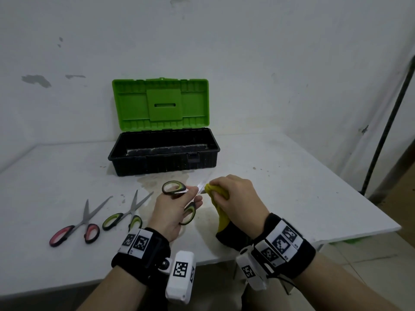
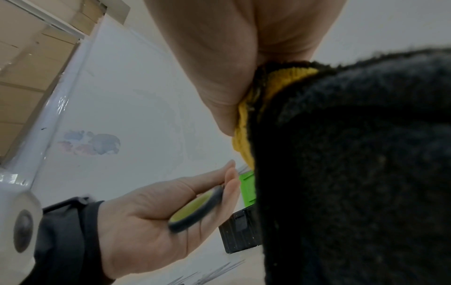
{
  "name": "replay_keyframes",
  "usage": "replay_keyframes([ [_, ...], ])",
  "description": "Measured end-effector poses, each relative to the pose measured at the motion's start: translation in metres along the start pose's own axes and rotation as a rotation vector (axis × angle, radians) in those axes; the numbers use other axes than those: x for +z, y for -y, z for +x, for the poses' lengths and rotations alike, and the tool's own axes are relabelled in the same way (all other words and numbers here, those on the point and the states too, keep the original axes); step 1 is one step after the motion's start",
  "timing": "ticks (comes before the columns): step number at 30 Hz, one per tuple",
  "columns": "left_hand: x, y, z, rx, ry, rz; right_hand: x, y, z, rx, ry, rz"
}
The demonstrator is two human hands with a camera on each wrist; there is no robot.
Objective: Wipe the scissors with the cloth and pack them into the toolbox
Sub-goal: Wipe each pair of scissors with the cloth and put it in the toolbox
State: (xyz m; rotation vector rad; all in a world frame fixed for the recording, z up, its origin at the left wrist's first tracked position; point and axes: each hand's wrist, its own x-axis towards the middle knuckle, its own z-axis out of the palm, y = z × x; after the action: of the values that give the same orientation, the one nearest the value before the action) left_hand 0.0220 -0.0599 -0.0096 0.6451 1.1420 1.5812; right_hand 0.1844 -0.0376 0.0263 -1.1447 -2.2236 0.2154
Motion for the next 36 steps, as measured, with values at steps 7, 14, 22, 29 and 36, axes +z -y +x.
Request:
replay_keyframes([
  [7,0.003,0.010,-0.007,0.018,0.066,0.028,0.011,0.000,0.000,-0.019,-0.041,0.000],
  [14,0.007,0.016,-0.006,0.043,0.007,0.054,0.016,0.005,-0.004,-0.062,-0.044,-0.006],
  [22,0.008,0.019,-0.008,0.235,-0.044,0.245,0.016,0.006,-0.004,-0.124,-0.114,-0.051],
  [29,0.002,0.017,-0.008,0.238,-0.017,0.267,-0.013,-0.017,0.023,0.126,-0.109,-0.046],
  [36,0.004,0.016,-0.006,0.201,-0.033,0.197,-0.017,0.002,0.002,-0.033,-0.142,-0.027],
])
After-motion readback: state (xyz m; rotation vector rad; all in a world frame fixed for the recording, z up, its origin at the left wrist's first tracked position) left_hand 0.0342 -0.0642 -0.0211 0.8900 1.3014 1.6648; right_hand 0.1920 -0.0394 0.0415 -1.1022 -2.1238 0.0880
